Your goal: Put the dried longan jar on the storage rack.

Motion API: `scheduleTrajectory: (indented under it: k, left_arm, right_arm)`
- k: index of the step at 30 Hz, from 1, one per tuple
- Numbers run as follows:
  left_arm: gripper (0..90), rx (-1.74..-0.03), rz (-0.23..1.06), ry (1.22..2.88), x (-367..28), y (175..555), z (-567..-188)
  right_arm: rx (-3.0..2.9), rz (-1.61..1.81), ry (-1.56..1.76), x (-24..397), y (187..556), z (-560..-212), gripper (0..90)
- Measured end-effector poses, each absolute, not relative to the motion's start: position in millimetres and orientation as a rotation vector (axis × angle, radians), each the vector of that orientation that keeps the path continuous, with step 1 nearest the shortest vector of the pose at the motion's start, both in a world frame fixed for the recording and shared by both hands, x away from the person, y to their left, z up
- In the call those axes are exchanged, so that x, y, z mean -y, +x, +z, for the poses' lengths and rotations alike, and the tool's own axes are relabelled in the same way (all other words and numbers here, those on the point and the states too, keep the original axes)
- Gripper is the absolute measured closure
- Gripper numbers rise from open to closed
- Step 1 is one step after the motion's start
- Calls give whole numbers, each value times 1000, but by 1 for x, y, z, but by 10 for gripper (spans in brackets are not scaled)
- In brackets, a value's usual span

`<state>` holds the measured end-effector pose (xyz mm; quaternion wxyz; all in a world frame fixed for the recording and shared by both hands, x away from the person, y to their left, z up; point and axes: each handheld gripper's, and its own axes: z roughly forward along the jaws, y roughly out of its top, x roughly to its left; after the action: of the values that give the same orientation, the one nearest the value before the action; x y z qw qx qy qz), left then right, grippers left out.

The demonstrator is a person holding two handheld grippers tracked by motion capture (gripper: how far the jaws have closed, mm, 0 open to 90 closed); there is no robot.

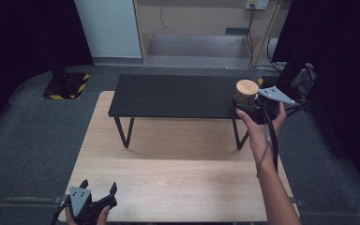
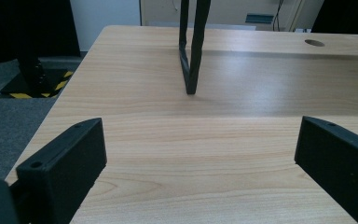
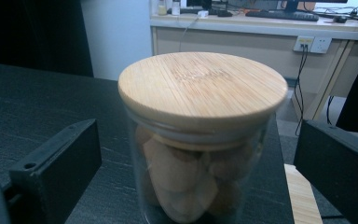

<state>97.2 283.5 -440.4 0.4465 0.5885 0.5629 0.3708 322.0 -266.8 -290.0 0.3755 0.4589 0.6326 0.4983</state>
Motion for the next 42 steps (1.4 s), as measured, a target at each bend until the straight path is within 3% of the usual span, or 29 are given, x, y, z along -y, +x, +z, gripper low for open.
scheduleTrajectory:
  k: [21, 42]
  left_arm:
    - [8, -1379, 913, 1470, -277, 97, -439]
    - [8, -1370, 906, 1481, -274, 97, -438]
  right_arm:
    - [-1605, 1339, 1116, 279, 283, -308, 17]
    - [-1613, 1383, 1092, 297, 227, -352, 26]
